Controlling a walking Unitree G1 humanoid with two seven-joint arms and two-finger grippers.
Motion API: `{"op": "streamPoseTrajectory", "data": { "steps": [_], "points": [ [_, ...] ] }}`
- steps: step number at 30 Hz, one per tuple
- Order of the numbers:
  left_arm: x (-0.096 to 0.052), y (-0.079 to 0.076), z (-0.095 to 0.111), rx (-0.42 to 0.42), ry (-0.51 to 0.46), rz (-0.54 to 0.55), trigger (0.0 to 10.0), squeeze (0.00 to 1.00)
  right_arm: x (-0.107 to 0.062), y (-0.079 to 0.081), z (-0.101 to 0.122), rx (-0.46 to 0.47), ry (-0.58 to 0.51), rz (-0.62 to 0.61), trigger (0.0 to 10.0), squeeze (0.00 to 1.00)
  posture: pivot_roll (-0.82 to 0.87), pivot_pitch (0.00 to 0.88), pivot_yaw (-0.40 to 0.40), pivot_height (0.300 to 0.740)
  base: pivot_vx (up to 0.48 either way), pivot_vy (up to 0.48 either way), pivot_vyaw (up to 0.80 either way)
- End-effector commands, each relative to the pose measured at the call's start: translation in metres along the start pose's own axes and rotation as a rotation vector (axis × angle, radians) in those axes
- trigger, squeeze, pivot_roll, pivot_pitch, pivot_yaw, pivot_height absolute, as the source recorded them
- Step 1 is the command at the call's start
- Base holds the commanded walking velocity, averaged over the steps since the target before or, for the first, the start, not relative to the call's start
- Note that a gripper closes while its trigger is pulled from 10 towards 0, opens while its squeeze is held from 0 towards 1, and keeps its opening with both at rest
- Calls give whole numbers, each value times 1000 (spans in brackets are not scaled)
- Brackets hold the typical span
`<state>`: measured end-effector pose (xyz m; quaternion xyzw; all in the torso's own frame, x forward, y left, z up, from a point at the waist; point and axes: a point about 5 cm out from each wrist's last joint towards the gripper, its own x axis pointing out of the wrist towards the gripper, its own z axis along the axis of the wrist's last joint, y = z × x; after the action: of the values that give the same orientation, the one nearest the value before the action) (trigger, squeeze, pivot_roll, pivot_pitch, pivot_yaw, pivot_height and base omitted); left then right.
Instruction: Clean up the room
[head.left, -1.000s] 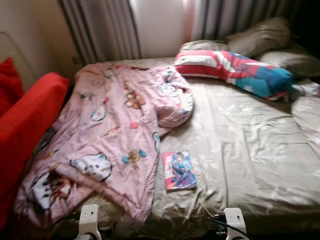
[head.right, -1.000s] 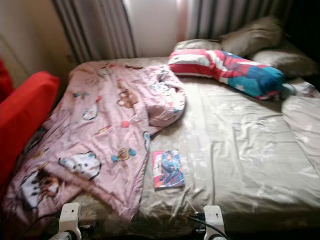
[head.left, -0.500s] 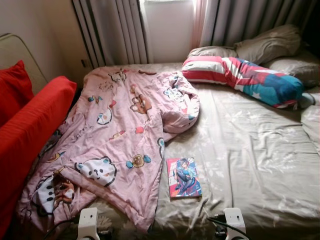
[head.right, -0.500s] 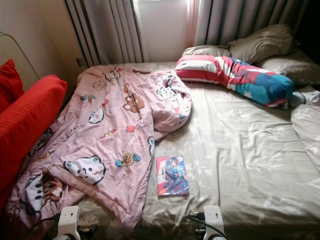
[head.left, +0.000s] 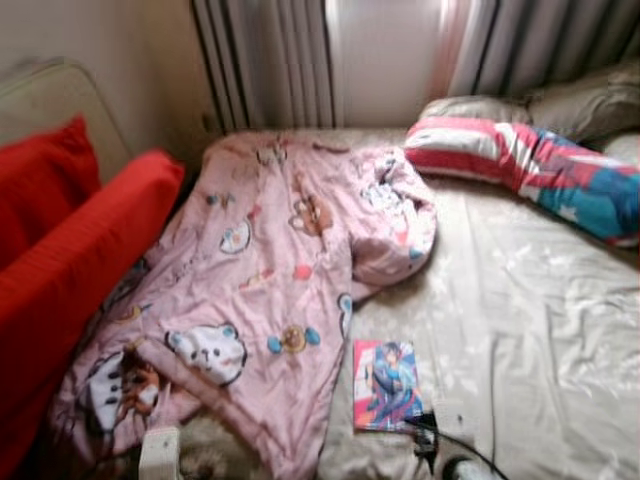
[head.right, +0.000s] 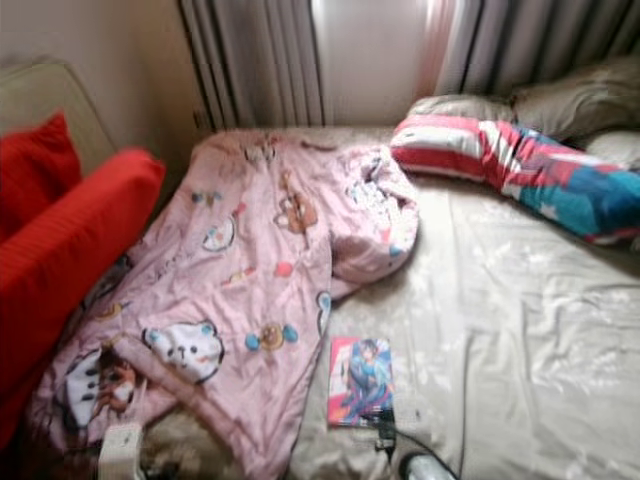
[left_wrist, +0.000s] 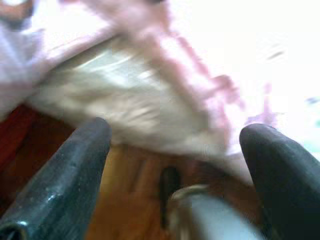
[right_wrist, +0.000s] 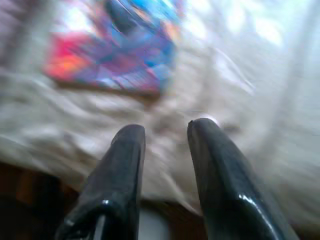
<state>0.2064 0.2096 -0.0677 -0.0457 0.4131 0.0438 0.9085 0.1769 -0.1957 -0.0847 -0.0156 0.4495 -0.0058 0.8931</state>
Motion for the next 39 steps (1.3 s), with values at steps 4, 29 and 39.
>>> {"op": "streamPoseTrajectory", "data": {
  "steps": [4, 29, 39],
  "points": [
    [-5, 19, -7, 15, 26, 48, 10000, 0, 3, 11, 10, 16, -39, 25, 10000, 0, 0, 0, 43, 740, 0, 0, 0],
    [-9, 11, 94, 0, -535, 7, 10000, 0, 0, 11, 108, 97, -496, 52, 10000, 0, -18, 0, 29, 740, 0, 0, 0],
    [-17, 3, 113, 17, -679, -37, 10000, 0, -7, 10, 125, 129, -630, 61, 10000, 0, -25, 0, 41, 740, 0, 0, 0]
  ]
}}
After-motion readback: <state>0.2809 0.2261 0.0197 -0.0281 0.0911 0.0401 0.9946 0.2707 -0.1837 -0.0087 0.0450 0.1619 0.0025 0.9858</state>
